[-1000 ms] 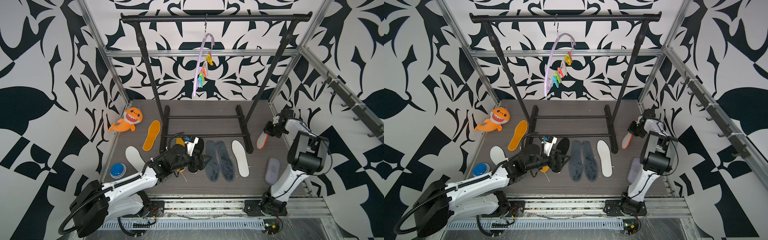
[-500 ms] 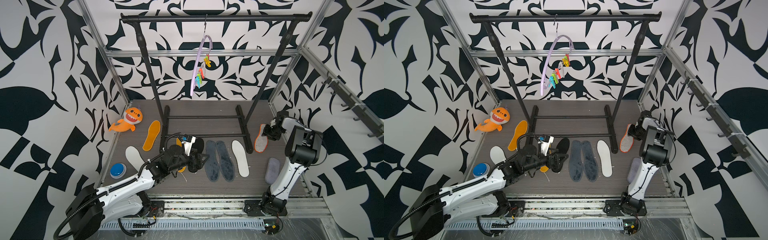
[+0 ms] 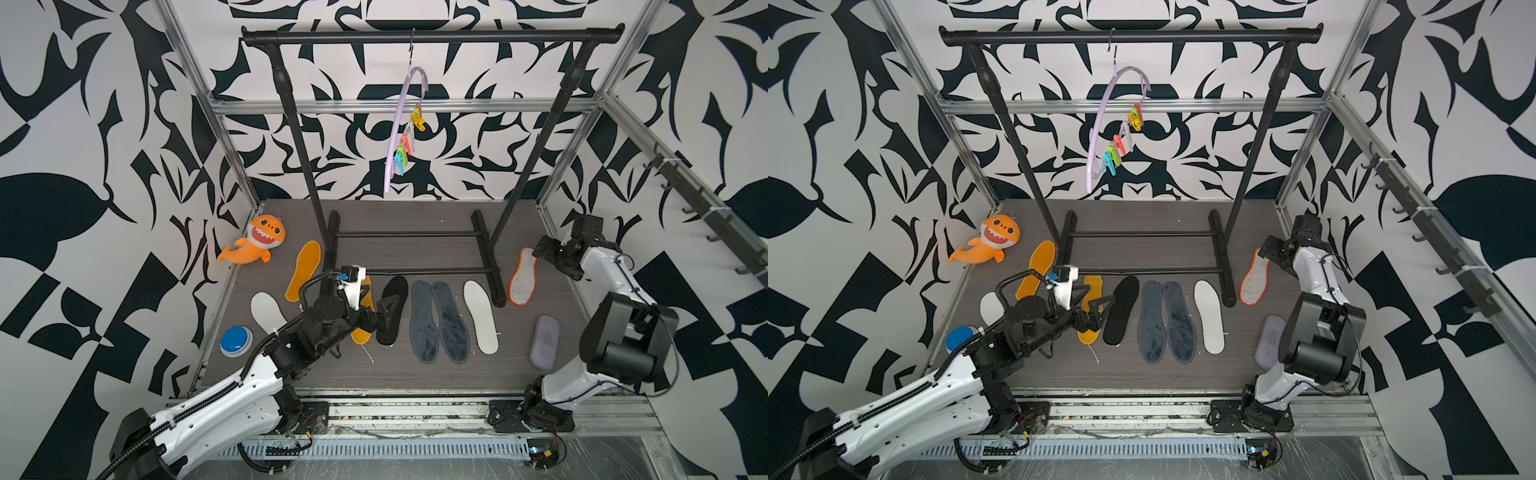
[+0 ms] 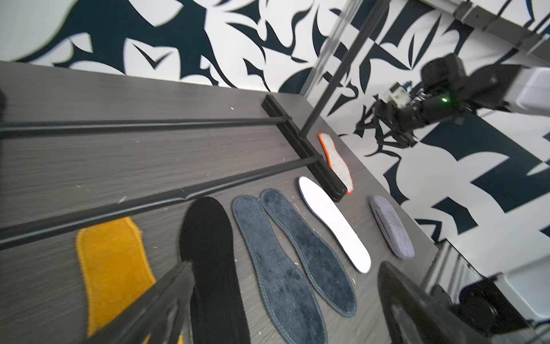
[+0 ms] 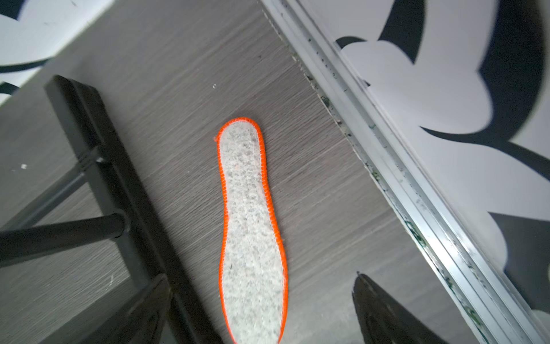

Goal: Take the shoe insoles off the hanger
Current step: Place the insole at the center of the board, then reset both arms

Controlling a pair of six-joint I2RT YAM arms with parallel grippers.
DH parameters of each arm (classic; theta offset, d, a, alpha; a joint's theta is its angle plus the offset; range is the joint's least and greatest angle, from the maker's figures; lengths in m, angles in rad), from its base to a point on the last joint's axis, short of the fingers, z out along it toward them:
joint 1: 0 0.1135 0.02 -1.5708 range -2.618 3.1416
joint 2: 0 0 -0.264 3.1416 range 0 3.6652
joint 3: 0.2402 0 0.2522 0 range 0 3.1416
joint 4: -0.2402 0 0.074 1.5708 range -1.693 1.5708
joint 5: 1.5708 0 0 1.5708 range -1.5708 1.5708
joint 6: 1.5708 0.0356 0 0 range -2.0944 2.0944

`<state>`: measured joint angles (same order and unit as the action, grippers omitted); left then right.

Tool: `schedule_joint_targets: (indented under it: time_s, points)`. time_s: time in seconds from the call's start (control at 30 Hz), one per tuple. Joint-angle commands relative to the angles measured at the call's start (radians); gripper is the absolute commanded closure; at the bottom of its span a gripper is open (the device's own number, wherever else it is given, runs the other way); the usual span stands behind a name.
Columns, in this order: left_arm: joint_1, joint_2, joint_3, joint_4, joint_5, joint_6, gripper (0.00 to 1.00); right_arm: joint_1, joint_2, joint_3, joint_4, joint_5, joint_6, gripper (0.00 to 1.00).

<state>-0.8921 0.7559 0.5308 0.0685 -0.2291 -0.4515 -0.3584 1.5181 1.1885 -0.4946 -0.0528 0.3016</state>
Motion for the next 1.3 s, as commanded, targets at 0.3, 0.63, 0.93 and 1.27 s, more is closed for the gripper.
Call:
schedule_joint_targets:
  time_s: [0.3, 0.63, 0.93, 1.27]
  points:
    - [0.004, -0.155, 0.027, -0.135, -0.275, 0.292, 0.01, -0.001, -0.62, -0.426, 0.379, 0.097, 0.129, 0.0]
    - [0.222, -0.027, -0.157, 0.222, -0.572, 0.318, 0.01, 0.042, -0.639, -0.656, 0.623, 0.102, 0.109, 0.0]
    - [0.575, 0.249, -0.185, 0.379, -0.498, 0.204, 0.01, 0.29, -0.487, -0.792, 0.879, 0.373, -0.102, 0.01]
    - [0.709, 0.587, -0.235, 0.776, -0.378, 0.36, 0.01, 0.355, -0.235, -0.811, 1.101, 0.361, -0.163, 0.0]
